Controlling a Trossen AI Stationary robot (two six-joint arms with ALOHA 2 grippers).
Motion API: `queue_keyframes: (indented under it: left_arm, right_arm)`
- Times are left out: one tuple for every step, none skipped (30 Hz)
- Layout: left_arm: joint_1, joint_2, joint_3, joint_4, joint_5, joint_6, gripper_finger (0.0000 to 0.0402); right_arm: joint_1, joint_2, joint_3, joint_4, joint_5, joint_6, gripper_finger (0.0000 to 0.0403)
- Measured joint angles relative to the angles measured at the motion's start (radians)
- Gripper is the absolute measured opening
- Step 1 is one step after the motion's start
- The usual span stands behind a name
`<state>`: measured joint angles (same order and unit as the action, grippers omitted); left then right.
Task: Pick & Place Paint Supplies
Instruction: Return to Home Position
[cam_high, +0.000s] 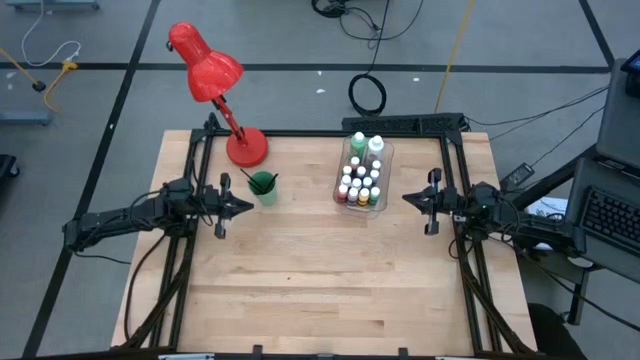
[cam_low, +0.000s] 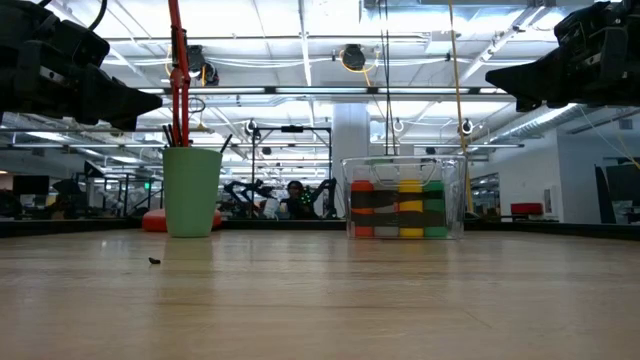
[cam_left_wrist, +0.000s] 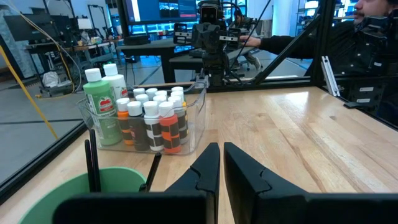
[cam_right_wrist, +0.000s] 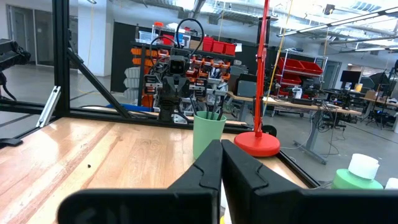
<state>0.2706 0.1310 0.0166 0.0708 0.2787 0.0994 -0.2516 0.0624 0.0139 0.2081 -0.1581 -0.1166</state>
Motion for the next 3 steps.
queue_keyframes:
  left_arm:
    - [0.0, 0.0, 0.0, 0.0, 0.0, 0.0, 0.0026]
    - [0.0, 0.0, 0.0, 0.0, 0.0, 0.0, 0.0026]
    - [0.0, 0.0, 0.0, 0.0, 0.0, 0.0, 0.0026]
  right_arm:
    - [0.0, 0.0, 0.0, 0.0, 0.0, 0.0, 0.0]
    - [0.0, 0.0, 0.0, 0.0, 0.0, 0.0, 0.0]
    - [0.0, 0.0, 0.0, 0.0, 0.0, 0.0, 0.0]
